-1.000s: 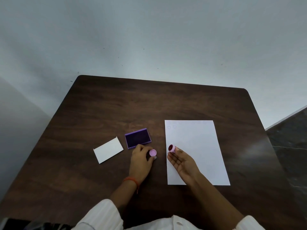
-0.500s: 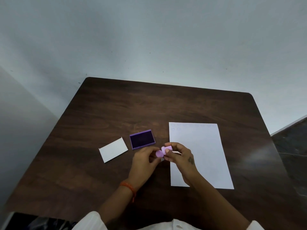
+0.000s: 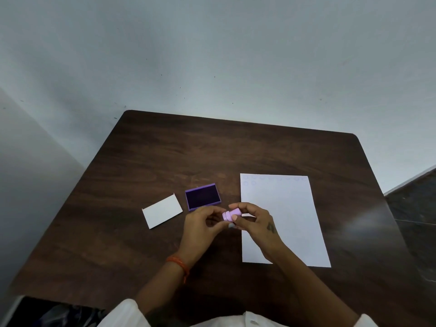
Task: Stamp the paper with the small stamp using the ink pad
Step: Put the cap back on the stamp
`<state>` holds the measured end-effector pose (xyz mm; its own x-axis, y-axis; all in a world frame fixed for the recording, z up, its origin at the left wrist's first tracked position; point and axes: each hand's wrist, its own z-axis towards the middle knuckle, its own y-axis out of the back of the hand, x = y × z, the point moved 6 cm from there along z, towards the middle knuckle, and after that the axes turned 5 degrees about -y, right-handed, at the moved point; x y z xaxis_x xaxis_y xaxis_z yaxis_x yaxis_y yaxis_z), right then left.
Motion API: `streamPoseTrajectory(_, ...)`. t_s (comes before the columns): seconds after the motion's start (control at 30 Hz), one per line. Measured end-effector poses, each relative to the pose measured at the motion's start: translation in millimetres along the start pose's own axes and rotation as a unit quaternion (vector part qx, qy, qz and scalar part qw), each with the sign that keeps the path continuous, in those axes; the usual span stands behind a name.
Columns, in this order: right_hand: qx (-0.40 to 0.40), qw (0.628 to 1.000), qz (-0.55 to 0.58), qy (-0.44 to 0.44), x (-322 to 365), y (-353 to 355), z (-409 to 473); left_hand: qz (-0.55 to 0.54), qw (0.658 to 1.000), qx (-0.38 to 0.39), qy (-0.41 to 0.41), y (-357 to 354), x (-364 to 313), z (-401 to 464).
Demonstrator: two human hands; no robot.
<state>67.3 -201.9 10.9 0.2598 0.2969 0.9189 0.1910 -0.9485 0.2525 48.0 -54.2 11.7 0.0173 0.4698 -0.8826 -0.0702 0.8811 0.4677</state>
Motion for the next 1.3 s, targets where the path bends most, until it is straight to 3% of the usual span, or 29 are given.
streamPoseTrajectory(0.27, 0.06, 0.997, 0.047, -0.015, 2.4, -1.2, 0.2, -0.033, 0.999, 0.013, -0.006, 0.7, -5.4, -2.6)
streamPoseTrajectory(0.43, 0.068, 0.994, 0.056, -0.061, -3.3, -6.2, 0.0, -0.034, 0.999, 0.018, -0.012, 3.0, -6.2, -1.6)
streamPoseTrajectory(0.67, 0.073, 0.994, 0.079, -0.035, -4.0, -1.5, 0.4, -0.033, 0.999, 0.019, -0.005, 4.1, 0.6, -2.7)
streamPoseTrajectory(1.3, 0.084, 0.982, 0.138, -0.095, -11.0, -6.9, 1.4, -0.039, 0.999, 0.018, 0.02, 3.5, 6.0, -2.9)
